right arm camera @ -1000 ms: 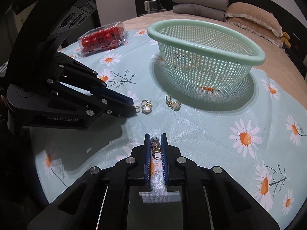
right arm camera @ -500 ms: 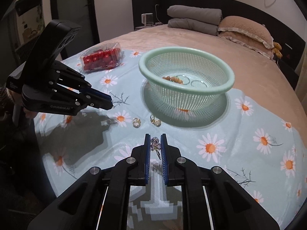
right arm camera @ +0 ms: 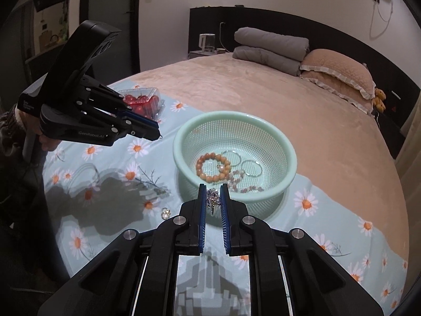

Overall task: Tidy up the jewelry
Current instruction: 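Lower both silver earrings into the colander and open both grippers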

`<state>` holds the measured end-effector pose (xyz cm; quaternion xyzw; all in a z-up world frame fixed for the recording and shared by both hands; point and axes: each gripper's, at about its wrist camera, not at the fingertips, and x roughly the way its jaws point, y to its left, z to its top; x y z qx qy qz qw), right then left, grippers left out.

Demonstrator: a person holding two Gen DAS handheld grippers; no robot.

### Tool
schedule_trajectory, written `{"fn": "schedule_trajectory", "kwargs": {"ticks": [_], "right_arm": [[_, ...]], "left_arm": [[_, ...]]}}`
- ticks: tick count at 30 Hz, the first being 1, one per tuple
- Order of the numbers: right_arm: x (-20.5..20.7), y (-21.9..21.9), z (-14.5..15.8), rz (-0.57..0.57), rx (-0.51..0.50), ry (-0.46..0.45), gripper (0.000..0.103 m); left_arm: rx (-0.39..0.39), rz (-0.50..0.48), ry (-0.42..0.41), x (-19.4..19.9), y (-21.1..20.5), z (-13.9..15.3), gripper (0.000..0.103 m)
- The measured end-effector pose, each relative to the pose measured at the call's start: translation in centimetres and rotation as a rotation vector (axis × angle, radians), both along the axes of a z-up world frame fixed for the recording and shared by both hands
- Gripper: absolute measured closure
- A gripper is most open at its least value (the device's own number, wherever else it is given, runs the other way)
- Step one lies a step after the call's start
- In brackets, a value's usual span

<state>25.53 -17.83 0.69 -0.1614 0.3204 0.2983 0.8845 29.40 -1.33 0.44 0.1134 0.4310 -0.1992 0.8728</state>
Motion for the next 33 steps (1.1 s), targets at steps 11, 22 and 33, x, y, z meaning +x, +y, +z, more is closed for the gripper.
{"fn": "schedule_trajectory", "kwargs": {"ticks": [11,22,33], "right_arm": [[4.9,0.2,0.3,0.006,0.015,-0.003,0.093],[8.4,-0.1,-3.0,-0.016,0.024,0.039,0.093],[6.9,-2.0,-2.0,-0.122,0.061,-0.077,0.017]], "left_arm": [[0.005,-0.003,0.024,4.9,-0.7,-0.9,0.093],[0.036,-0.023,0.074,8.6,-1.6,-4.1,0.092],[-0.018,0.041,-0.013,7.4,-0.4,-1.4,0.015]]}}
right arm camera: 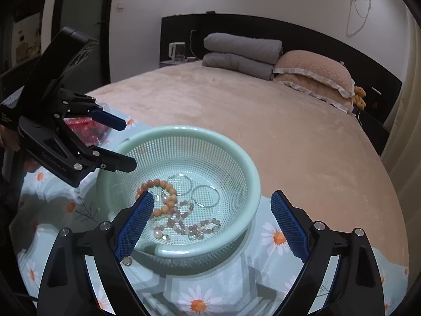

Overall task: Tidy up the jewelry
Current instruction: 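Lower both silver earrings into the colander and open both grippers, then withdraw both tools toward the last earrings on the cloth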

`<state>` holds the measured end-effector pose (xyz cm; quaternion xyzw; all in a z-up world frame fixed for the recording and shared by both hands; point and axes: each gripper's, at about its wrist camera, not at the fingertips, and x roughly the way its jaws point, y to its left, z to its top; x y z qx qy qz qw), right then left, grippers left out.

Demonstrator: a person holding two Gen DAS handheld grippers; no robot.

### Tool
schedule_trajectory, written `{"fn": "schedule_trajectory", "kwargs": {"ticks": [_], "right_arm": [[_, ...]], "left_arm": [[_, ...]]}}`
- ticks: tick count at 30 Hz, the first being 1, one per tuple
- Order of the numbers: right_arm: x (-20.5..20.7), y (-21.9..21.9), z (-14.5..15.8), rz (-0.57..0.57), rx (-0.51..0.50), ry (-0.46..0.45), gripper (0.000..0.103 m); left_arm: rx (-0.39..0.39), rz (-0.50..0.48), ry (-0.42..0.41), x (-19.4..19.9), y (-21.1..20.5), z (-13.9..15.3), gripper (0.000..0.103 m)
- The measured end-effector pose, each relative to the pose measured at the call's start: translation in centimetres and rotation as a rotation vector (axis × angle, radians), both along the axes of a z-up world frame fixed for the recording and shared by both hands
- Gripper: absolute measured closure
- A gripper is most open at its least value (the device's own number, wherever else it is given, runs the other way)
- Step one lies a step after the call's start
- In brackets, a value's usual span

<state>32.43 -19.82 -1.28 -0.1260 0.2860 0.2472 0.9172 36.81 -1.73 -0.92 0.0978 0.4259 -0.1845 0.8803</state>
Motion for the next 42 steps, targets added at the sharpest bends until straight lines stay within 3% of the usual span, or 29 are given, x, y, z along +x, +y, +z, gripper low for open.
{"fn": "schedule_trajectory", "kwargs": {"ticks": [3,22,35,42], "right_arm": [[-0.8,-0.2,0.5,-0.011,-0.019,-0.003,0.016],[-7.8,1.9,0.8,0.054,-0.064,0.012,0.016],[-8.0,2.5,-3.2,0.092,-0.031,0.12,0.018],[-6.8,2.7,-6.7,0.111,-0.029,0.198,0.027]], "left_arm": [[0.009,0.031,-0.036,-1.0,0.7,1.2,0.006],[-0.01,0.047,-0.033,-7.9,2.7,3.3,0.006],[-0.027,0.048,0.054,-8.8,2.9,-1.8,0.006],[0.01,-0.003,0.082,-8.9,1.8,-5.7,0.006]]}}
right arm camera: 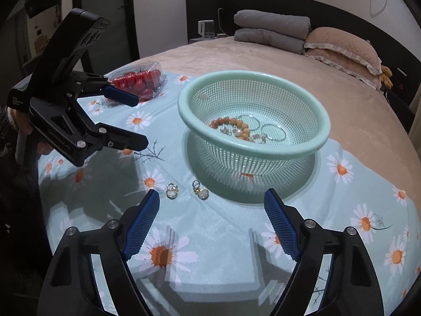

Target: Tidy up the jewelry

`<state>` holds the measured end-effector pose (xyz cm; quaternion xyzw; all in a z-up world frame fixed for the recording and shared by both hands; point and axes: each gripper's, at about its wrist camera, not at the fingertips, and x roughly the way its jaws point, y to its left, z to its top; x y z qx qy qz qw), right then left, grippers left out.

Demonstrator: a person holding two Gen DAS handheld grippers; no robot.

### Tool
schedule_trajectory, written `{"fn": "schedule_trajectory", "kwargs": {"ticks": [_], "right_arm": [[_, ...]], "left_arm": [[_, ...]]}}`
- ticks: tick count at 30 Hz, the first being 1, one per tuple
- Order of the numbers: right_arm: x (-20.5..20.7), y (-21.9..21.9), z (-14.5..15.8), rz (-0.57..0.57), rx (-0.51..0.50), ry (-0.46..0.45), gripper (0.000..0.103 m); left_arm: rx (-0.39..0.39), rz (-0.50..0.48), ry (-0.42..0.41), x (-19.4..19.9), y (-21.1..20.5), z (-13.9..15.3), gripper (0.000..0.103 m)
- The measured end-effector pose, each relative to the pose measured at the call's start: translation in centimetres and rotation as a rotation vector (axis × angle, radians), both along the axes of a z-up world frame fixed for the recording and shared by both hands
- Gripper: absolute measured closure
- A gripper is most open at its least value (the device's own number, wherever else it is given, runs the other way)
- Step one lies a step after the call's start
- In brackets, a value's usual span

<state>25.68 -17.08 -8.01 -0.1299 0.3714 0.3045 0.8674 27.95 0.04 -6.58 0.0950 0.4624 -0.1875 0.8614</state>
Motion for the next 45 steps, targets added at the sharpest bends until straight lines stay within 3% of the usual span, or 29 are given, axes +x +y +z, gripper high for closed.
{"fn": "schedule_trajectory", "kwargs": {"ticks": [4,11,17,20,22,24,35,38,45], "right_arm": [[1.1,0.4,-1.9,-0.004,-0.008,0.039,0.033],[2.6,0.9,-3.8,-0.002,-0.004,0.084,0.041],[3.6,1.8,-4.3,0.017,-0.02,0.089,0.05],[3.9,2.1,-4.4,0.037,-0.017,0.096,0.06],[3.9,2.4,-4.6,0.066,-0.007,0.114,0.077],[4.0,2.5,-4.7,0.096,0.011,0.139,0.09],[2.5,1.4,-3.7,0.114,0.044,0.172,0.091],[1.6,0.9,-2.9,0.116,0.043,0.163,0.091],[-0.4,-0.2,-0.2,0.109,0.038,0.116,0.091]], "left_arm": [[-0.034,-0.028,0.017,-0.3,-0.7,-2.6,0.008],[-0.018,-0.115,0.007,-0.7,-2.7,-5.1,0.014],[-0.009,-0.175,-0.022,-0.7,-3.8,-5.4,0.03],[-0.033,-0.204,-0.036,-0.7,-4.0,-5.3,0.051],[-0.043,-0.238,-0.047,-1.0,-4.2,-5.4,0.076],[-0.056,-0.267,-0.045,-1.1,-4.4,-5.6,0.088],[-0.045,-0.272,-0.019,-1.3,-3.8,-4.9,0.09],[-0.053,-0.267,-0.023,-1.5,-3.3,-4.3,0.097],[-0.03,-0.265,-0.064,-3.3,-2.9,-2.1,0.097]]}}
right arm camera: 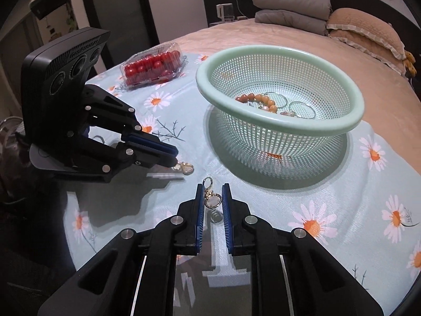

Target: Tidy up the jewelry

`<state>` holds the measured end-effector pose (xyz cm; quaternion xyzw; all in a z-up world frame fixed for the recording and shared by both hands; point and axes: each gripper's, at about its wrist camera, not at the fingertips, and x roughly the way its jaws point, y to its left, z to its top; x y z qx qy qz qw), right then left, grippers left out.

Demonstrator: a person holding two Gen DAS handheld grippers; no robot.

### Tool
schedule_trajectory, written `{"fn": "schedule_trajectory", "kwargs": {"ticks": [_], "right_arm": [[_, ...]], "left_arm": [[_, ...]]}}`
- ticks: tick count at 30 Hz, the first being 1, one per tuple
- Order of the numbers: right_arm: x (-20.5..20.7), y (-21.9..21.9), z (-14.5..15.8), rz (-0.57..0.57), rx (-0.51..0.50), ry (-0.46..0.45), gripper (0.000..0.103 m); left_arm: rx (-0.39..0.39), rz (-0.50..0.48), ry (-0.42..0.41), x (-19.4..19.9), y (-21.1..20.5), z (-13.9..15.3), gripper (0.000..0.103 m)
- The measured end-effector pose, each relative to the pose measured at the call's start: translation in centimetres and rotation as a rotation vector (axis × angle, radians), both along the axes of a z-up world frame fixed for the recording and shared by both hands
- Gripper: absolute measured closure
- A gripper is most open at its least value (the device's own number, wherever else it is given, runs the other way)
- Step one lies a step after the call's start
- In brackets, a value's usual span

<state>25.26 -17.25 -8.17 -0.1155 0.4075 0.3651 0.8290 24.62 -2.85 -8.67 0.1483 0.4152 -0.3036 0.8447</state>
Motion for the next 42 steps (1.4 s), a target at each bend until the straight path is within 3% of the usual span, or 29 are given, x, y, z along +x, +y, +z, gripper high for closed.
{"fn": "schedule_trajectory", "kwargs": {"ticks": [9,11,13,15,23,27,29,32,35,36,37,42], "right_arm": [[-2.2,-0.9,2.7,0.006,-0.001,-0.041,0.09],[-2.4,-0.6,2.7,0.01,-0.005,-0.042,0.09],[-2.6,-0.6,2.7,0.009,-0.01,-0.041,0.09],[-2.5,-0.6,2.3,-0.003,-0.016,-0.036,0.09],[-1.7,-1.5,-0.8,-0.068,-0.072,0.01,0.088],[-1.5,-1.6,-2.0,-0.077,-0.102,-0.006,0.067],[-1.3,-1.6,-2.4,-0.089,-0.104,-0.013,0.064],[-0.5,-1.3,-3.9,-0.101,-0.133,0.005,0.064],[-0.2,-2.1,-4.2,-0.11,-0.078,0.049,0.068],[-0.4,-2.3,-4.2,-0.103,-0.081,0.05,0.075],[-0.5,-2.5,-4.3,-0.1,-0.084,0.051,0.08],[-1.3,-2.5,-4.0,-0.088,-0.092,0.032,0.086]], "left_arm": [[0.027,0.022,-0.043,-1.3,0.4,1.9,0.097],[0.02,0.032,-0.031,-1.1,0.5,1.7,0.088],[0.026,0.052,-0.025,-1.0,0.5,1.3,0.062],[0.032,0.06,-0.015,-0.8,0.5,0.7,0.055],[0.055,0.074,0.052,0.8,-0.3,-2.0,0.055],[0.054,0.063,0.064,1.0,-0.5,-2.5,0.055],[0.047,0.058,0.076,1.2,-0.5,-2.8,0.055],[0.028,0.046,0.098,1.6,-0.6,-3.0,0.06],[0.032,0.008,0.106,1.4,-1.1,-3.1,0.079],[0.023,-0.01,0.115,1.3,-1.3,-3.1,0.091],[0.022,-0.017,0.12,1.3,-1.5,-3.2,0.095],[0.013,-0.01,0.138,1.5,-1.7,-3.2,0.095]]}}
